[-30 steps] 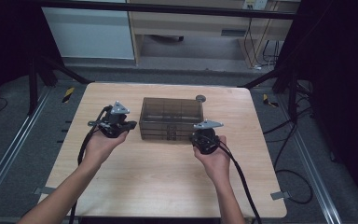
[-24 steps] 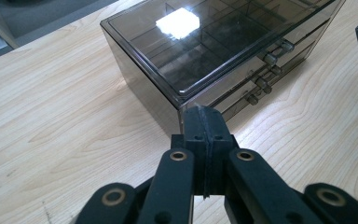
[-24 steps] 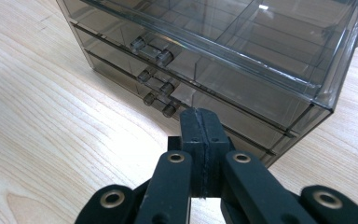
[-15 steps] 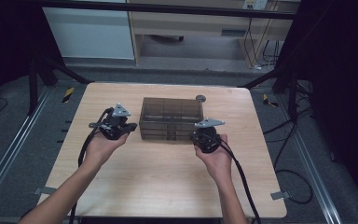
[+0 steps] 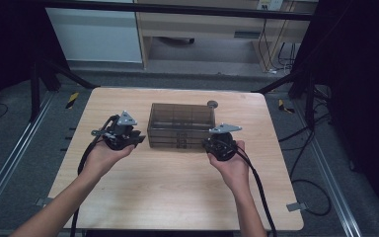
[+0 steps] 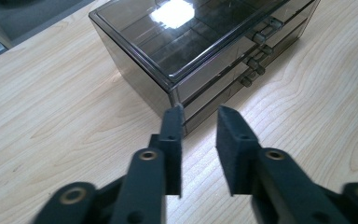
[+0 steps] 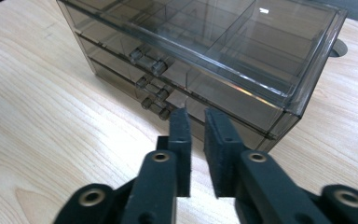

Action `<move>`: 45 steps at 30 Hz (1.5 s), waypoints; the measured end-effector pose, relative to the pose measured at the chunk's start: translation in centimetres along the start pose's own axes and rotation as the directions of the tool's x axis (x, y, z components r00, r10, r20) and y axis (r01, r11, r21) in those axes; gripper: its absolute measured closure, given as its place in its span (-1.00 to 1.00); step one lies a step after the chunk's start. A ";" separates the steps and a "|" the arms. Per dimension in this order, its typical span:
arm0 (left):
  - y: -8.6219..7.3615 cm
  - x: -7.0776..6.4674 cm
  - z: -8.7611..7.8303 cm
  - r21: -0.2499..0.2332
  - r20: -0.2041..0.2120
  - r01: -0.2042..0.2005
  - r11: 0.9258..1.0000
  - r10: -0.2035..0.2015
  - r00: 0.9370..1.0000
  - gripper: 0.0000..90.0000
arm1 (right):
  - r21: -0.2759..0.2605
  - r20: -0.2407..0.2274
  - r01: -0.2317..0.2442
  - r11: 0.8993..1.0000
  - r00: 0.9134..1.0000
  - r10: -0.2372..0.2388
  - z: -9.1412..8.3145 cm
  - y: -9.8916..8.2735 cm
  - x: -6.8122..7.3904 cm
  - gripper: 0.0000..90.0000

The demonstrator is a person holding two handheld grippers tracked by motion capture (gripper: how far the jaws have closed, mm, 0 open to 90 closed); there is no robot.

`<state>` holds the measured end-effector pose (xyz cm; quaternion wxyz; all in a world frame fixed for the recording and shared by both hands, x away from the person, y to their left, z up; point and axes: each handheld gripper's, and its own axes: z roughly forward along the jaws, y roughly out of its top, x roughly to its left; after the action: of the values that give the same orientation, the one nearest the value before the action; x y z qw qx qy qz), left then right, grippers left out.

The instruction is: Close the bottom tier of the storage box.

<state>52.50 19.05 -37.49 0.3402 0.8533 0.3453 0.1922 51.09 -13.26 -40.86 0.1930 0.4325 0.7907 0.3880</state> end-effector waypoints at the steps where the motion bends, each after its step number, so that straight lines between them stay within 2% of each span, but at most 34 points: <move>1: 0.0 0.0 0.0 0.002 0.004 0.003 1.000 -0.003 1.000 0.44 | 0.007 0.002 0.006 1.000 1.000 -0.006 0.0 0.0 0.0 0.72; 3: 0.0 0.0 0.0 0.013 -0.004 0.000 1.000 0.000 1.000 0.24 | 0.013 0.000 0.016 1.000 1.000 -0.016 0.0 0.0 0.0 0.63; 5: -0.1 -0.2 -0.1 0.019 -0.028 -0.025 1.000 0.026 0.999 0.12 | 0.018 0.003 0.017 1.000 1.000 -0.017 -0.2 0.0 0.0 0.57; 6: -0.2 -0.3 -0.2 0.017 -0.033 -0.025 1.000 0.026 0.999 0.04 | 0.020 0.005 0.022 1.000 1.000 -0.022 -0.2 0.1 0.0 0.53; 7: -0.2 -0.3 -0.3 0.025 -0.032 -0.036 0.999 0.036 0.999 0.00 | 0.024 0.005 0.026 0.999 1.000 -0.026 -0.2 0.1 -0.1 0.50; 13: -0.4 -0.1 -0.9 0.021 -0.025 -0.031 0.999 0.031 0.999 -0.30 | 0.041 0.003 0.036 0.998 0.999 -0.036 -0.7 0.4 -0.3 0.15; 16: -0.6 0.0 -1.3 0.026 -0.044 -0.052 0.998 0.053 0.998 -0.48 | 0.050 0.003 0.040 0.998 0.999 -0.040 -1.0 0.6 -0.4 0.05; 20: -0.8 0.1 -1.6 0.025 -0.049 -0.060 0.998 0.061 0.997 -0.64 | 0.052 0.000 0.031 0.998 1.000 -0.031 -1.4 0.7 -0.6 -0.12; 23: -1.0 0.1 -1.7 0.015 -0.045 -0.050 0.999 0.051 0.998 -0.70 | 0.046 0.006 0.021 0.999 1.000 -0.022 -1.8 0.8 -0.8 -0.24; 26: -1.1 0.2 -1.7 0.022 -0.045 -0.057 0.998 0.058 0.997 -0.73 | 0.028 0.018 0.002 1.000 1.000 -0.003 -2.3 0.9 -1.3 -0.49; 28: -1.2 0.3 -1.7 0.012 -0.045 -0.050 0.999 0.050 0.998 -0.75 | 0.028 0.012 -0.002 1.000 1.000 0.002 -2.6 1.0 -1.5 -0.58; 32: -1.2 0.5 -1.7 0.004 -0.045 -0.050 0.999 0.050 0.998 -0.79 | 0.013 0.004 -0.010 1.000 1.000 0.010 -3.0 1.0 -1.9 -0.68; 35: -1.4 0.7 -1.8 0.002 -0.046 -0.061 0.998 0.061 0.997 -0.82 | -0.002 0.020 -0.006 1.000 1.000 0.006 -3.4 0.8 -2.2 -0.76; 38: -1.8 0.8 -1.6 -0.021 -0.030 -0.058 0.998 0.057 0.998 -0.86 | -0.015 0.038 -0.004 1.000 0.999 0.005 -3.8 0.4 -2.5 -0.79; 42: -2.4 1.0 -1.5 -0.040 -0.032 -0.053 0.998 0.051 0.998 -0.86 | -0.029 0.064 0.011 1.000 0.998 -0.009 -4.4 -0.1 -2.9 -0.81; 45: -2.9 1.3 -1.4 -0.044 -0.033 -0.047 0.998 0.045 0.998 -0.86 | -0.046 0.077 0.004 0.999 0.997 -0.001 -5.1 -0.6 -3.3 -0.81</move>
<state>51.25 22.14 -38.52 0.3492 0.8500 0.3265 0.2212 49.36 -18.43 -38.24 0.2337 0.4417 0.7740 0.3889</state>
